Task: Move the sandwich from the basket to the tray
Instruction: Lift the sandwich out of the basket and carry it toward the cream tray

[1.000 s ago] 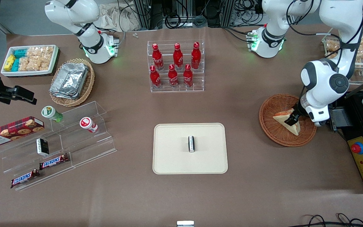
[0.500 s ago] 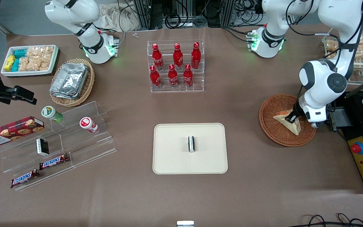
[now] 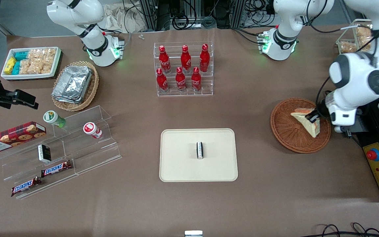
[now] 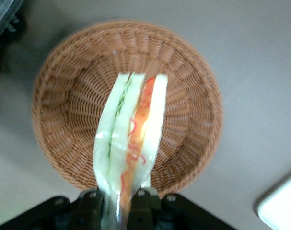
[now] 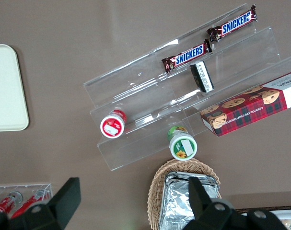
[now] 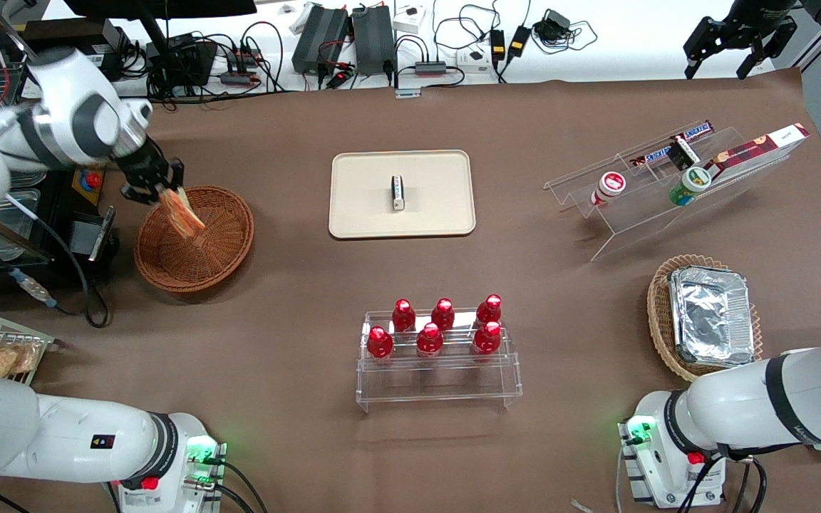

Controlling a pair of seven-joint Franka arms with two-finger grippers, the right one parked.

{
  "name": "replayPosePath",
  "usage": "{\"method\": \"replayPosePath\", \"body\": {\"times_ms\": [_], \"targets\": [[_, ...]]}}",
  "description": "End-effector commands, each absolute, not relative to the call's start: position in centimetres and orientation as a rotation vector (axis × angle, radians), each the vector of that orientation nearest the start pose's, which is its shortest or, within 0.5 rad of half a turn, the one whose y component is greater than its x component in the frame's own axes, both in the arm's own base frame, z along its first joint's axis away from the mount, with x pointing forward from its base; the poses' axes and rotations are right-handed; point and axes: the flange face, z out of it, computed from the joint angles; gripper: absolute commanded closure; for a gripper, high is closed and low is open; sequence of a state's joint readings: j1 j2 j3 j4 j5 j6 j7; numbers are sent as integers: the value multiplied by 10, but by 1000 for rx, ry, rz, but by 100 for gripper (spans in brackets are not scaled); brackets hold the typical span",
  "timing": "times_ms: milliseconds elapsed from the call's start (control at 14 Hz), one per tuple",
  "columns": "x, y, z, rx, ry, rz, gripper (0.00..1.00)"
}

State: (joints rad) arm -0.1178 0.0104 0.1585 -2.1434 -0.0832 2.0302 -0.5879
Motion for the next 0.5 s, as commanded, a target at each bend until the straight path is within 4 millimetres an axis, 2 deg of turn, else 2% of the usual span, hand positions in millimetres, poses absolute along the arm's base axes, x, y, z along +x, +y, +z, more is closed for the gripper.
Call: {"method": "replayPosePath", "body": {"times_ms": [0, 143, 214, 286, 429], "targets": [[549, 18, 481, -3054, -844, 264, 100], [559, 8, 527, -3047, -684, 238, 100], [563, -6, 542, -3036, -563, 220, 100], [568, -32, 551, -3040, -464, 197, 100], [569, -74, 553, -3039, -350, 181, 100]]}}
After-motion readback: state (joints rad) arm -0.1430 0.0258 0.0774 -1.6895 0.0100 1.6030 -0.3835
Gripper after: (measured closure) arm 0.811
